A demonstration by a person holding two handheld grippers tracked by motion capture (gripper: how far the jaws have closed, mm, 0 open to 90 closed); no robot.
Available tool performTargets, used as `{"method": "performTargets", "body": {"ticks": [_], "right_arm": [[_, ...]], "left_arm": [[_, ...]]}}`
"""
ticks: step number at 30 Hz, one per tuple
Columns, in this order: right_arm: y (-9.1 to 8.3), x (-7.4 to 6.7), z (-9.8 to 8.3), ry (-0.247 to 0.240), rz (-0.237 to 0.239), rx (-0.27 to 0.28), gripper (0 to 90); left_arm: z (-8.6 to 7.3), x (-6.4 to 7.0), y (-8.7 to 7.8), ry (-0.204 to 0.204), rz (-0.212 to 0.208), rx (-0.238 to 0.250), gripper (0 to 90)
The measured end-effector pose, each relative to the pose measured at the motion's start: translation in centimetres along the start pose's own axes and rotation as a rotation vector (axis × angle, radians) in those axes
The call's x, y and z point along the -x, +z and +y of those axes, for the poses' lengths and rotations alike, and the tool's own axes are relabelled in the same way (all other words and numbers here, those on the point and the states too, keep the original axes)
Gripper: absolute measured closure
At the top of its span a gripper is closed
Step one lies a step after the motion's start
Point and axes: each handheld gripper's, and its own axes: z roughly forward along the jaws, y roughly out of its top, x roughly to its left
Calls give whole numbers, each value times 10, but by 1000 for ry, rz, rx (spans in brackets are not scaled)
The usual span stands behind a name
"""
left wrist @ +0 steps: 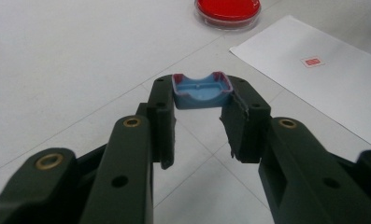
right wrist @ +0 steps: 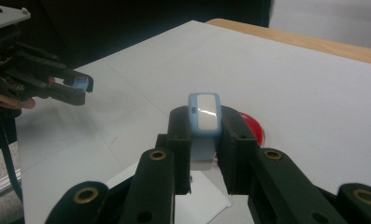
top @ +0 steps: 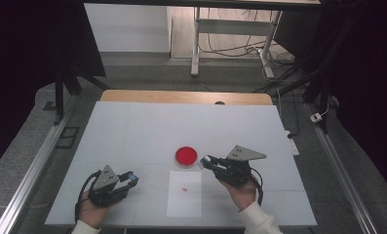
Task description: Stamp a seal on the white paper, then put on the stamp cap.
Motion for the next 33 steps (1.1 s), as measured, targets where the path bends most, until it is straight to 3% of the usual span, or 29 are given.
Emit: {"method": "performTargets", "body": {"ticks": [20,33], "right_arm": [[2,-3,0,-11,-1,-2,753],[3,-7,0,-12,3,-1,753]], "left_arm": [[2,2,1,5,-4,4,650],[11,11,11,25,-22,6,650]]}}
